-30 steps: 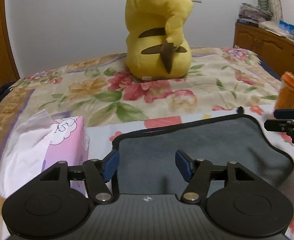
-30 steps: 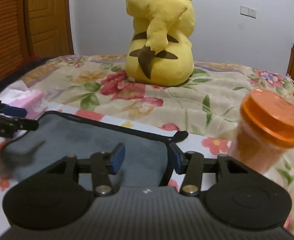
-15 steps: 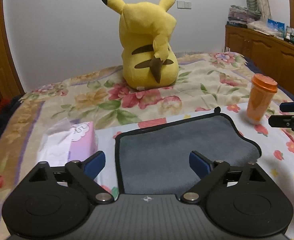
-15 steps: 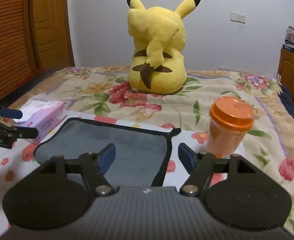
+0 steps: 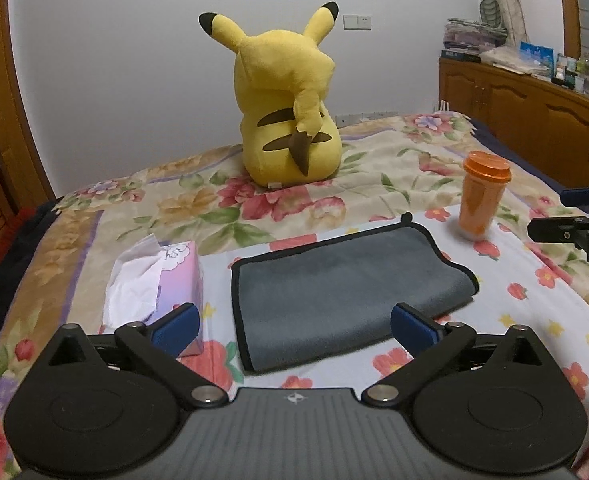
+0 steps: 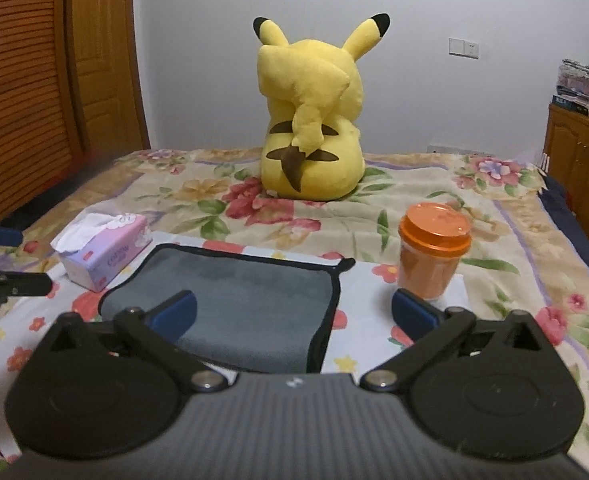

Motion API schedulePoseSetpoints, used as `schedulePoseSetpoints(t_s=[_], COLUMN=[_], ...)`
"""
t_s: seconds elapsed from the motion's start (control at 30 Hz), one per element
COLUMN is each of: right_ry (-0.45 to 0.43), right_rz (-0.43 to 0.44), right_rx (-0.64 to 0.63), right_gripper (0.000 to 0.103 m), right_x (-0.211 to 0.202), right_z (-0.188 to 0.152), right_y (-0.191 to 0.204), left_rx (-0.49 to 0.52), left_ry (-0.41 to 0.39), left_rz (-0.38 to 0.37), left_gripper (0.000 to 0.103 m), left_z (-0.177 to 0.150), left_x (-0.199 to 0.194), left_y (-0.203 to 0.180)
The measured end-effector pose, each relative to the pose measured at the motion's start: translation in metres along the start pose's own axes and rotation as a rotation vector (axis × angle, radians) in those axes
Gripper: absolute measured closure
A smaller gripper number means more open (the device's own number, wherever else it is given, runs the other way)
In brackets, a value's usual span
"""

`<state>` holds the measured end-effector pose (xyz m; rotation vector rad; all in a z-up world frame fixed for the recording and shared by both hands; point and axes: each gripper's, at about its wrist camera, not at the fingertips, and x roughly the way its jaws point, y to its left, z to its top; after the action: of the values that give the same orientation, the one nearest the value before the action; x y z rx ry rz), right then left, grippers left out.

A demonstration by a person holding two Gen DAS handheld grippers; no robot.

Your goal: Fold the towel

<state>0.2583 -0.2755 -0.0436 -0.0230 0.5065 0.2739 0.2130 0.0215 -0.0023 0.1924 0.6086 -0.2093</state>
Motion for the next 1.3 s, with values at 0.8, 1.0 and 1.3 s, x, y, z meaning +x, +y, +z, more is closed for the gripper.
schedulePoseSetpoints(t_s=[0.8,1.0,1.3], right_ry=[-0.070,-0.074,-0.074], right_rz=[0.022,0.025,0.017], right_rx=[0.017,0.030,0.033], right_gripper=[0.000,0.000,0.000], right_x=[-0.104,-0.116,-0.128], right_z=[-0.017,-0.026,-0.040], right_y=[0.018,0.023,0.028], left_rx=[-0.056,-0.075,-0.095], left_ry=[-0.027,-0.026,-0.035], left_rz=[0.014,0.014,0.025], left_gripper=[0.000,0.000,0.000], left_z=[-0.043,-0.052,-0.064], left_x=[-0.103,-0.115,-0.123], left_y=[-0.052,-0.057,-0.062])
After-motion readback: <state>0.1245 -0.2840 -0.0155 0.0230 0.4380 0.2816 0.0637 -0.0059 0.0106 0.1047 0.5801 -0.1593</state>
